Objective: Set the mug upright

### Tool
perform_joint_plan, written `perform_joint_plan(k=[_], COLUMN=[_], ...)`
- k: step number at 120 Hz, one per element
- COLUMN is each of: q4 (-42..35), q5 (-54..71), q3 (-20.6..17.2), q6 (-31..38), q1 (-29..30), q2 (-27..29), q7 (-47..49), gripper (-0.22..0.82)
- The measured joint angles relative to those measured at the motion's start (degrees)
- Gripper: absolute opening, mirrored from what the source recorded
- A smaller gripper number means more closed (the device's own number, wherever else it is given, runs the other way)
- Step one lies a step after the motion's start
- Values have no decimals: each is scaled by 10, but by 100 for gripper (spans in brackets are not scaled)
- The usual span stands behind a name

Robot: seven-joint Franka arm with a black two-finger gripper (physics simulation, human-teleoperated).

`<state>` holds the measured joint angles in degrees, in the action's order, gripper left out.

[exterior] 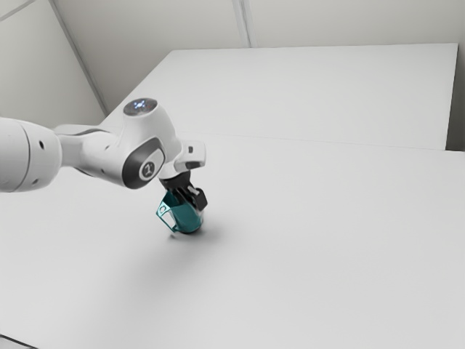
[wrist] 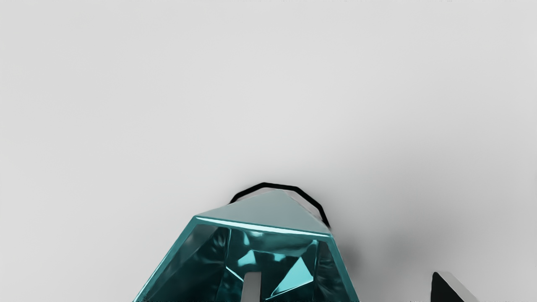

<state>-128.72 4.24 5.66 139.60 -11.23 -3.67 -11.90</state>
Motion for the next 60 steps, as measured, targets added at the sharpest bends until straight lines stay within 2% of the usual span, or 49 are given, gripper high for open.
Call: perform_joint_plan(k=[44, 60], q4=[17, 50], q5=[2, 4], q3=[-20, -26], q6=[-35, -66], q1=[-1, -1], q2=[44, 57], q7=[2, 3], gripper=[45, 48])
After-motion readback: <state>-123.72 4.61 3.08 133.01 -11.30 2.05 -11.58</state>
